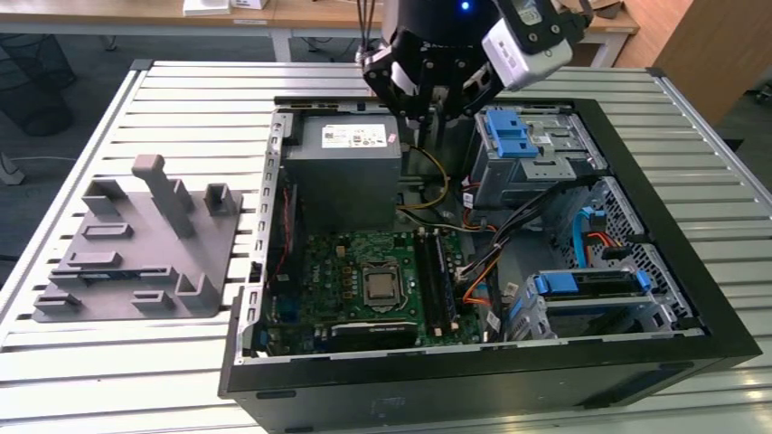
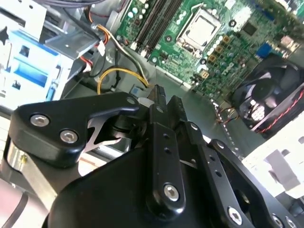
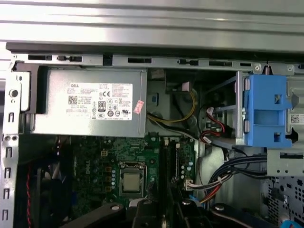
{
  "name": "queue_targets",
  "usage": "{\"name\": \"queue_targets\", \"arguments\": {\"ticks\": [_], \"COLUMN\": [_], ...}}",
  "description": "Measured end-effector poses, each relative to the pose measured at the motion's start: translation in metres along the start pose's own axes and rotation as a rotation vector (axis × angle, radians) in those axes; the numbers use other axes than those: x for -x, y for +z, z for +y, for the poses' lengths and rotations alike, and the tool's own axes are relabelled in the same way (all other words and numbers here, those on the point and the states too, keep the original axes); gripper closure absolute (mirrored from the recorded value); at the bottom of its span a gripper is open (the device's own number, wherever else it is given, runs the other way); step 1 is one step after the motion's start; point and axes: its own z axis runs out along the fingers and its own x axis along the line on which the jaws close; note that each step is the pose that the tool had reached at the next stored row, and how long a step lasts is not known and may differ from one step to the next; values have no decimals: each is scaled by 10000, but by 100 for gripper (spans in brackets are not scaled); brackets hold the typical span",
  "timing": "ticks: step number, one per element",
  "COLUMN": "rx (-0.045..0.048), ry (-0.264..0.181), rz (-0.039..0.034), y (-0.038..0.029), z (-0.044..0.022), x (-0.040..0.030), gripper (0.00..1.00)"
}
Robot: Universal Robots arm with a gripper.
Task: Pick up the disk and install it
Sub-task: 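Insert the first disk wire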
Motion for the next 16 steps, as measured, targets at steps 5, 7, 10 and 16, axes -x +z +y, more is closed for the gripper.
{"name": "queue_targets", "arguments": {"ticks": [5, 7, 10, 16], "rx": [1, 1, 0, 0], "ry": [-11, -14, -13, -12], "rz": [0, 1, 1, 1], "y": [5, 4, 7, 19], "z": [-123, -166, -230, -292], "x": [-2, 0, 34, 169], "gripper": [76, 76, 76, 76]}}
